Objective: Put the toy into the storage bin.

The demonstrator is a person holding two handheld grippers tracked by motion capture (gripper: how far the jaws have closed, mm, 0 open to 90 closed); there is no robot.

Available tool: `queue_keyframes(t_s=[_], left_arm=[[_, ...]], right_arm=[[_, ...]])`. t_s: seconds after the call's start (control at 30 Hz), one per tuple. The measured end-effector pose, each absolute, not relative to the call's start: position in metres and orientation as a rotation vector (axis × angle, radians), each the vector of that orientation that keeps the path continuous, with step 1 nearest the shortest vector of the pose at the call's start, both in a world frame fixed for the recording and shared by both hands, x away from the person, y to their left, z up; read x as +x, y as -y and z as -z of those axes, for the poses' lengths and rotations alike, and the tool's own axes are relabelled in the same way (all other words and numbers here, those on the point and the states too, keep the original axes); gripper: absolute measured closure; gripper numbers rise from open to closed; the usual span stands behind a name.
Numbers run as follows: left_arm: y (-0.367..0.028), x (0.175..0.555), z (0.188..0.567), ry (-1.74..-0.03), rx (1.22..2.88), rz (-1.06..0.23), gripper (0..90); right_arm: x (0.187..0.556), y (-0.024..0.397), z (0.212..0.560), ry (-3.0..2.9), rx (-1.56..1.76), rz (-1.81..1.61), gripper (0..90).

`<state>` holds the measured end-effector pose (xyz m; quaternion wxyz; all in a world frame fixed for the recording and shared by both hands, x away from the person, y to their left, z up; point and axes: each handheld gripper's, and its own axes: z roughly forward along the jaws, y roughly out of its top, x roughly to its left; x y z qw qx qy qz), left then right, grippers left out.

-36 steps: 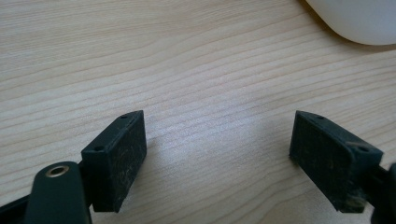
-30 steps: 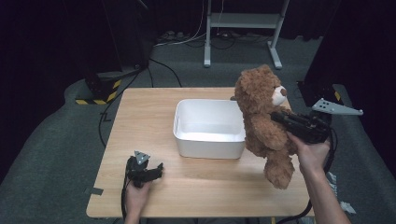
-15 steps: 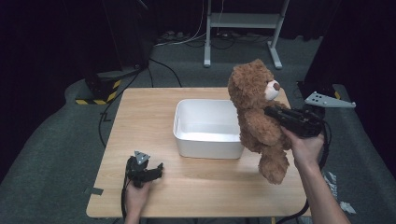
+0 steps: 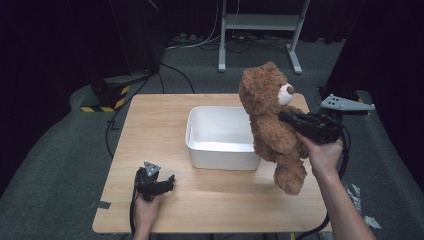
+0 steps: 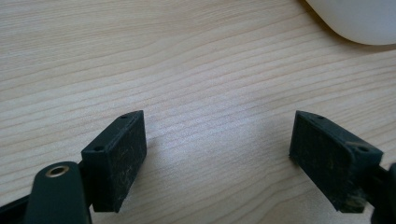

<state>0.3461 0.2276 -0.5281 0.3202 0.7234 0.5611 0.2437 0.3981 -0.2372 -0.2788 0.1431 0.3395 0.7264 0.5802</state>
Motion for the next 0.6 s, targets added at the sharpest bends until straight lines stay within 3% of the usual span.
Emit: queue_keyframes(t_s=[0.6], left_arm=[[-0.227, 0.346, 0.528, -1.477, 1.898, -0.638, 18.8]], right_arm=[[0.409, 0.209, 0.267, -2.142, 0.909, -1.649, 83.3]])
